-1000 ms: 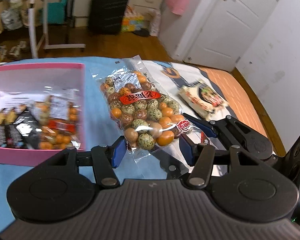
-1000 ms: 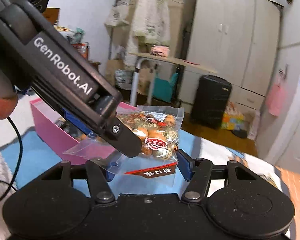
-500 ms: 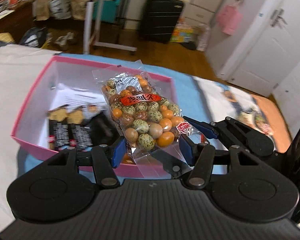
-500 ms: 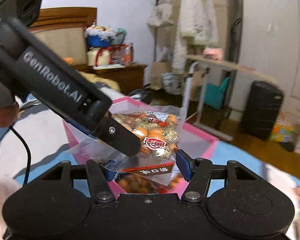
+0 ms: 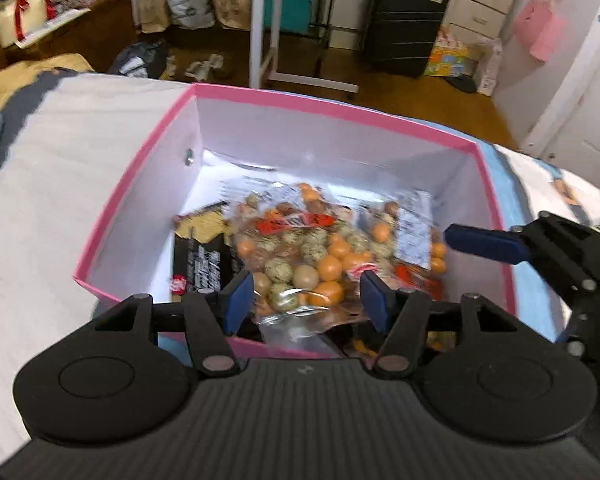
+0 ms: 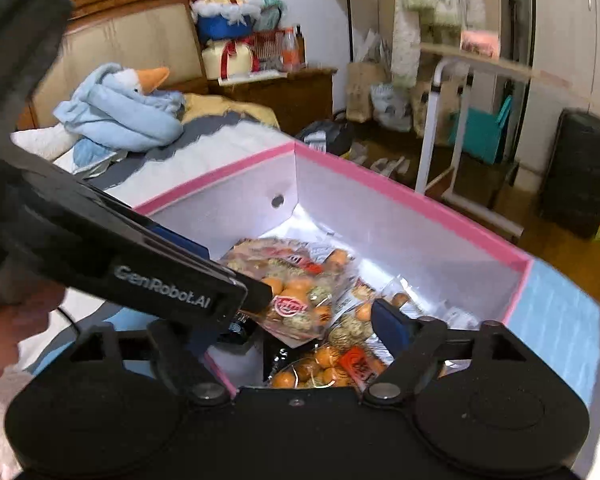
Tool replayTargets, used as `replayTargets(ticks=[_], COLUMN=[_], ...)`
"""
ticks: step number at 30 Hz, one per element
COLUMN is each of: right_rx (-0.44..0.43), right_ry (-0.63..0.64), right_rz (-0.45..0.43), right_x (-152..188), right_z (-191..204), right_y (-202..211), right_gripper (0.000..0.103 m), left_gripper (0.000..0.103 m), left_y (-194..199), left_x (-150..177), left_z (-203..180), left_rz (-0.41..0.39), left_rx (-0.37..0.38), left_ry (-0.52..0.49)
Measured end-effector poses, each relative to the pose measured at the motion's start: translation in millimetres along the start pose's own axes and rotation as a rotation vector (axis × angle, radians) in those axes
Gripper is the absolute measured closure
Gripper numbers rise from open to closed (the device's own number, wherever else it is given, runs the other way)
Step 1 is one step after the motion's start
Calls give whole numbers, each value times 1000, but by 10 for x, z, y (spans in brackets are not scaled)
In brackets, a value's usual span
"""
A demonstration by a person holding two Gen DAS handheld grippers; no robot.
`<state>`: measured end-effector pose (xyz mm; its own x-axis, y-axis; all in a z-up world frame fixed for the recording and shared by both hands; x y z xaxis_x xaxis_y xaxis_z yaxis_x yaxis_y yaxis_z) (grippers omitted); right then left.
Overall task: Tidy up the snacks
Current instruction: 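Open both tools to drop the nut bag into the pink box, then move both tools to the beige noodle packet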
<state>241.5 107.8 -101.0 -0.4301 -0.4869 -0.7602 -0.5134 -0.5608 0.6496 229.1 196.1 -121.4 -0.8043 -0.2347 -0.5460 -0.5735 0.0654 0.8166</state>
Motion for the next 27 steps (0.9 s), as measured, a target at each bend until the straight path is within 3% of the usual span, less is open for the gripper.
replayTargets(ticks=[10,16,21,25,27], right_rx=[88,224,360,469,489], right_ry=[-121,-148,-189,-246,-268], right_rz=[-94,-92,-70,-52,-37], right_x=[237,636,1062,1440,1569], right_z=[-451,-777,-1103,-1455,-1621], right_y=[1085,1796,2346,2680,2761], right_gripper=[14,10,9,2,2], left_gripper=[36,33,27,24,22], left_y=[635,904,951,843,754], left_x=[17,134,288,411,459], left_z=[-459,-1039,-1596,-2035,-2236], left_rz=[-44,-40,-48,-48,-45], left_rx=[23,136,218,258,284], left_ry=[-96,-165,-236,-278,-283])
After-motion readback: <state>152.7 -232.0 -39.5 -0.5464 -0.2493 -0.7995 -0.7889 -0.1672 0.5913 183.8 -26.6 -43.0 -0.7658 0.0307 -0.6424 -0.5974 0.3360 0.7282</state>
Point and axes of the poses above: each gripper's, at about its wrist camera, not at the fingertips, and y roughly against the way its jaws point, z to its left, x to its underside, the point moved 7 cm from there along -y, roughly the way its jaws point, and after that the axes turned 5 degrees about y, right-handed, at the moved point
